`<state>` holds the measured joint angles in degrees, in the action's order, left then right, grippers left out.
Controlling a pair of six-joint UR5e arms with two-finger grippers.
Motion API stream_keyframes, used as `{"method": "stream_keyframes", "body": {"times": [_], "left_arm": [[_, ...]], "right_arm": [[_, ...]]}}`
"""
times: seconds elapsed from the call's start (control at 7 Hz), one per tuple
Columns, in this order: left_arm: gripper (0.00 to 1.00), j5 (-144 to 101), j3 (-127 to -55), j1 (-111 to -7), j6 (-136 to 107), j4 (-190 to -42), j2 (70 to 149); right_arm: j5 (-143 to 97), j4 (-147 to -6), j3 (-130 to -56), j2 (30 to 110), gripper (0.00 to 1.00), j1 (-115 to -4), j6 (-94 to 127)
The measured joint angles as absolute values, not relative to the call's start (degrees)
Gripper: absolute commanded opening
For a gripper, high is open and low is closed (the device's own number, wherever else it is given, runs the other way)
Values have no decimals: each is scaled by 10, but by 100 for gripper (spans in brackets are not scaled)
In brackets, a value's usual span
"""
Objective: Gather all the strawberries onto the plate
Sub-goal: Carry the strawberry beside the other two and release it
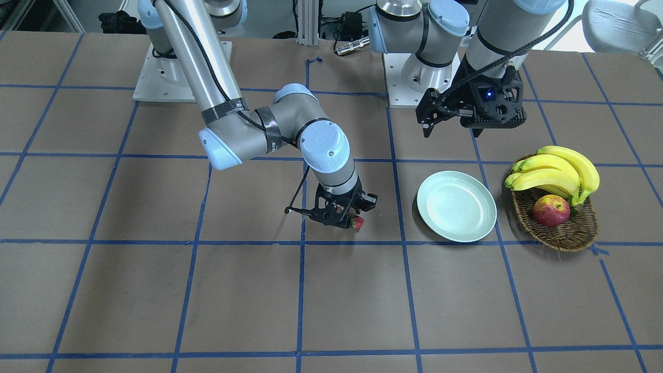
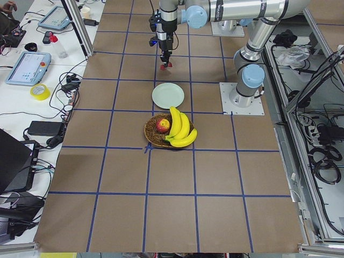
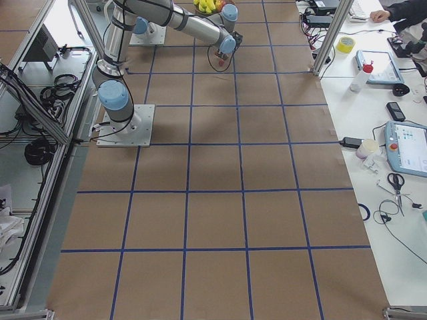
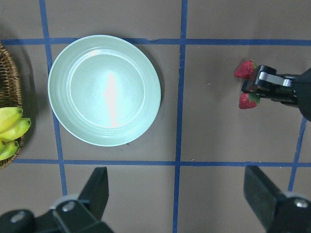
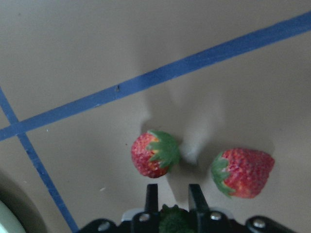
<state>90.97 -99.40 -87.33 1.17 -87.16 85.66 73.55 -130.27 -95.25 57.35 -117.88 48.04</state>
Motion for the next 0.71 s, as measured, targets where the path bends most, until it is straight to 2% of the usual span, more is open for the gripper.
{"method": "stream_keyframes", "body": {"times": [0.14,0.29,0.43,0.71], "left_arm": [[100,909,-994,-873,12,-870,860],[100,908,-994,-873,13,-868,863],[100,907,-994,-873,12,-868,864],[100,907,-995,-873,12,-869,865]], "right_arm": [[737,-1302,-953,572,43,-1179,480],[739,-1302,-953,571,90,-1179,480],[739,-1301,-954,571,97,-1179,481],[739,-1298,-954,573,100,-1179,481]]}}
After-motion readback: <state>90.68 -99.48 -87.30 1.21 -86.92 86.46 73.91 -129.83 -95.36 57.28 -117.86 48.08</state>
